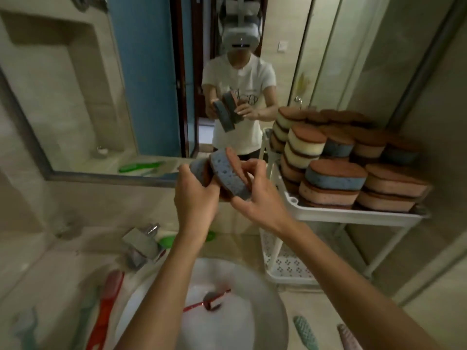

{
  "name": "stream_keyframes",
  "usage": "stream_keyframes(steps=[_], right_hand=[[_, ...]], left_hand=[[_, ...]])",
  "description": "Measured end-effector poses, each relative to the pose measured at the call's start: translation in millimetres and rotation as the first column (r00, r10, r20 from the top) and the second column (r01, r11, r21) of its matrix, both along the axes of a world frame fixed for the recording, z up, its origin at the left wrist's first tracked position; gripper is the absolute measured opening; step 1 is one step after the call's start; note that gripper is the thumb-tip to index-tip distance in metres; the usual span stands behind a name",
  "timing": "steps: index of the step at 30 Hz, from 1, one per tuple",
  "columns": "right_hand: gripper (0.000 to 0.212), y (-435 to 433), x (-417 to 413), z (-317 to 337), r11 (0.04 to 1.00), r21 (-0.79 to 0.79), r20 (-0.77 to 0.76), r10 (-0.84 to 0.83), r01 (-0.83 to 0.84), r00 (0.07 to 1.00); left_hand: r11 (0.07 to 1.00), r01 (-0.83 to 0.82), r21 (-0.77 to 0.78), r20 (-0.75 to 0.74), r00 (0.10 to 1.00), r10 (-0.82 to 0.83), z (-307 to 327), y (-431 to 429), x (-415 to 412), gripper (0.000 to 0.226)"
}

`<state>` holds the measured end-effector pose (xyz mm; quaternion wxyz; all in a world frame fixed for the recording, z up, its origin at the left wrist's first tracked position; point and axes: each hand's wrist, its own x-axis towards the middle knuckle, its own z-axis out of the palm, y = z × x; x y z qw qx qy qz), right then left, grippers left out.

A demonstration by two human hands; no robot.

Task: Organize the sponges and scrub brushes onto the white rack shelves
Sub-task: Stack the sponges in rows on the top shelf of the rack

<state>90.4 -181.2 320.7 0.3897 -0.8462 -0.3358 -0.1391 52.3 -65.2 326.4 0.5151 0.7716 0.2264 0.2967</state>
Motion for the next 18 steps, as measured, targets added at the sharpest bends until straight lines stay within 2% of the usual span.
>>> stream_keyframes(steps=[4, 9, 13, 15, 18], right_hand=[[0.056, -27, -4, 45, 0.995, 0.095, 0.150, -0.045, 0.031, 0.988], [0.065, -79, 10, 80, 0.980, 0.152, 0.154, -0.150, 0.126, 0.977], [0.068, -137, 27, 93, 0.959, 0.133, 0.121, -0.265, 0.249, 0.957], [0.065, -166, 35, 96, 0.944, 0.103, 0.096, -0.322, 0.313, 0.942], [0.062, -209, 48, 96, 0.910, 0.003, 0.066, -0.415, 0.415, 0.908]], left_hand=[[0.996, 0.078, 0.037, 0.141, 0.987, -0.082, 45, -20, -1, 0.034], [0.980, 0.198, 0.005, 0.211, 0.958, -0.195, 78, -53, 15, 0.043], [0.956, 0.292, -0.002, 0.198, 0.937, -0.286, 91, -86, 31, 0.047], [0.933, 0.359, -0.026, 0.167, 0.922, -0.350, 92, -101, 42, 0.040], [0.879, 0.441, -0.182, 0.106, 0.897, -0.429, 88, -120, 57, 0.032]])
